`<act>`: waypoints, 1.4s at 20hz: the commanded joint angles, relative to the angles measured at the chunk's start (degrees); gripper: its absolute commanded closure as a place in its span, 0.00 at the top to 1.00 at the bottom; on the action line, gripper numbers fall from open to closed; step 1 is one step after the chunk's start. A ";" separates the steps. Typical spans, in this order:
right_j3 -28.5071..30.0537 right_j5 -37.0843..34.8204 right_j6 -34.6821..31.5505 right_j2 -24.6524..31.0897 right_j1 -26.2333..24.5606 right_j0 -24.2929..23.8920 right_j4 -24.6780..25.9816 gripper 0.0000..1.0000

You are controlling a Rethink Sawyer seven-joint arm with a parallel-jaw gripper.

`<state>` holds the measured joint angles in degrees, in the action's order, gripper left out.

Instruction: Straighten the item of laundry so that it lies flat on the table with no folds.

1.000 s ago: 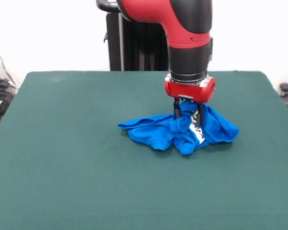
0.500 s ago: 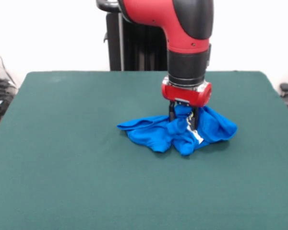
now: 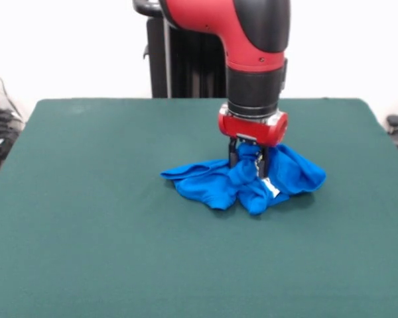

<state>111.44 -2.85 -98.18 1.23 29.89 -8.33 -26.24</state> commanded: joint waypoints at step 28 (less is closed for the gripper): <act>-0.26 -5.10 -11.08 0.37 2.90 0.02 0.65 0.00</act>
<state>111.33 -3.84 -98.18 -0.13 31.42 -9.32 -25.14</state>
